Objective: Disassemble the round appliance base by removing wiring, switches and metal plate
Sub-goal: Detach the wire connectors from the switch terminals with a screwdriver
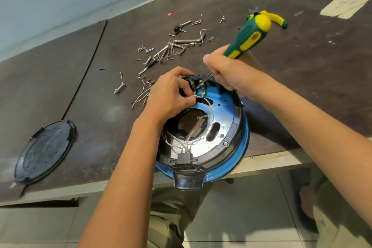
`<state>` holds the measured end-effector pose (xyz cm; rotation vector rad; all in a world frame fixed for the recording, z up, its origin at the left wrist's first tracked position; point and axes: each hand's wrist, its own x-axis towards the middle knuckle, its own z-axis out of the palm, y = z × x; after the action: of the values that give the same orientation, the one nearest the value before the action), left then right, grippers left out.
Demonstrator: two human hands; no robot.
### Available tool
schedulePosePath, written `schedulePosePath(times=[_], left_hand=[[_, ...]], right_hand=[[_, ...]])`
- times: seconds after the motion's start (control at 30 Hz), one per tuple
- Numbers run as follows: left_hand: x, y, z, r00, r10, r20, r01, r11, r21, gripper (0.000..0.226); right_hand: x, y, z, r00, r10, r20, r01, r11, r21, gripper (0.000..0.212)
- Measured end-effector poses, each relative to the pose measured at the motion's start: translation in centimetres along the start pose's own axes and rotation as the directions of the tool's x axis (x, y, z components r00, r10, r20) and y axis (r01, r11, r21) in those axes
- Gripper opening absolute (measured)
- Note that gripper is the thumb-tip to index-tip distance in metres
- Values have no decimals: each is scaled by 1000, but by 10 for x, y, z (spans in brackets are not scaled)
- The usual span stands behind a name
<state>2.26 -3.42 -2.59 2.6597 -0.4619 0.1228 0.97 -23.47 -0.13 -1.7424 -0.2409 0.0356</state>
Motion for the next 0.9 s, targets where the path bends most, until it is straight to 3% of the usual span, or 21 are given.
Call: schedulePosePath(times=[0.1, 0.23, 0.37, 0.5, 0.9], left_hand=[[0, 0, 2, 1000, 11, -16, -11, 1000, 7, 12], [1, 0, 1, 1000, 13, -13, -13, 1000, 5, 12], [1, 1, 0, 1000, 6, -4, -6, 1000, 2, 12], [1, 3, -2, 1000, 2, 31, -2, 1000, -19, 13], [-1, 4, -4, 999, 8, 46, -8, 1000, 18, 15]], right_hand=[[-6, -1, 1, 964, -224, 145, 247, 954, -171, 49], [-7, -3, 2, 931, -277, 238, 338, 900, -275, 56], [-7, -1, 7, 977, -203, 67, 211, 962, -174, 48], [1, -1, 8, 998, 0, -63, -6, 995, -103, 38], [3, -4, 2, 975, 222, -16, -213, 951, 225, 38]])
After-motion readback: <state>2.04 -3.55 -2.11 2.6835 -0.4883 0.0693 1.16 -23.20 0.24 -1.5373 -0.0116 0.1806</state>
